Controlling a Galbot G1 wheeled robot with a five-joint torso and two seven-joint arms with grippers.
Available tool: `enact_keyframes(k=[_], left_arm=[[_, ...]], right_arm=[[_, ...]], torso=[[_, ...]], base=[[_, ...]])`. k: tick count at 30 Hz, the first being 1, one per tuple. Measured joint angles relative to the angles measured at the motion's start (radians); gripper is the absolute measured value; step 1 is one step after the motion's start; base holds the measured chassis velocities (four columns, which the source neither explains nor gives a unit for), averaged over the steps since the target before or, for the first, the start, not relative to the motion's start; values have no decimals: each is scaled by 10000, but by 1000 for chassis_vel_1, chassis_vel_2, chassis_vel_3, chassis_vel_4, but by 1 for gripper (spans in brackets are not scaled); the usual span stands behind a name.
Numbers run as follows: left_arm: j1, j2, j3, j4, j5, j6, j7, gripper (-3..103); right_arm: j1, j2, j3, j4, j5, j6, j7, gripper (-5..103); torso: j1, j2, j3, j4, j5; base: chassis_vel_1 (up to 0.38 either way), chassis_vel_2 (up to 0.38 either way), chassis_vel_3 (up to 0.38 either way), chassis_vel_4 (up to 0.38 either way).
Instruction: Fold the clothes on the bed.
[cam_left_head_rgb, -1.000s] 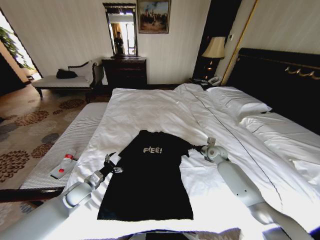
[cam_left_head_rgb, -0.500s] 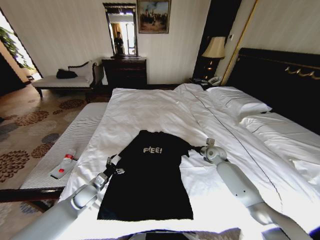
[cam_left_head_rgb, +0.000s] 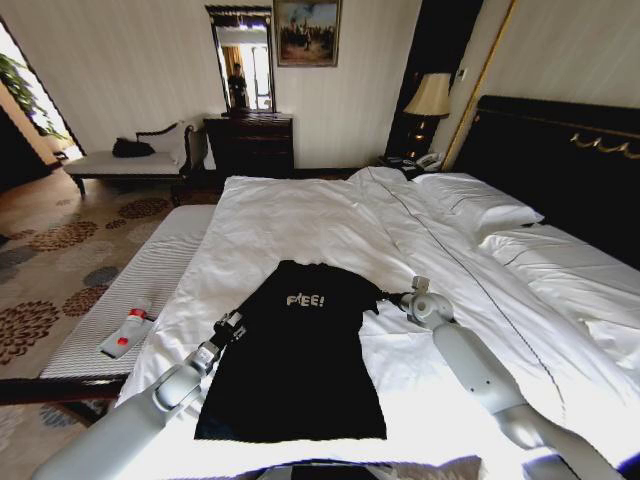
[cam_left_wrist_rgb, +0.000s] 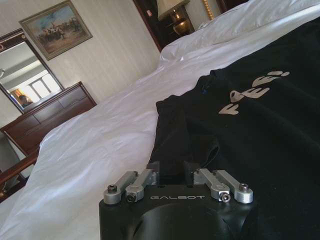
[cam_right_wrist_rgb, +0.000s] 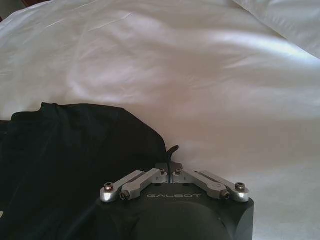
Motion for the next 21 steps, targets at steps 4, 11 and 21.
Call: enact_keyframes(k=[4,11,21], left_arm=[[-181,-147,125,199,-12,-1,-43,15],[-338,-348,320,358,-34,0,-126,0],[-433,-530,196,393,-293,-36,-550,0]], right_arm=[[13,-15,0,-6,13,2,-6,0],[-8,-43,7,-4,21,6,-16,0],[-42,-70,28,55,35,12,-17,0]], torso=[[0,0,0,0,0],[0,0,0,0,0],[0,0,0,0,0]], base=[[0,0,0,0],[0,0,0,0],[0,0,0,0]])
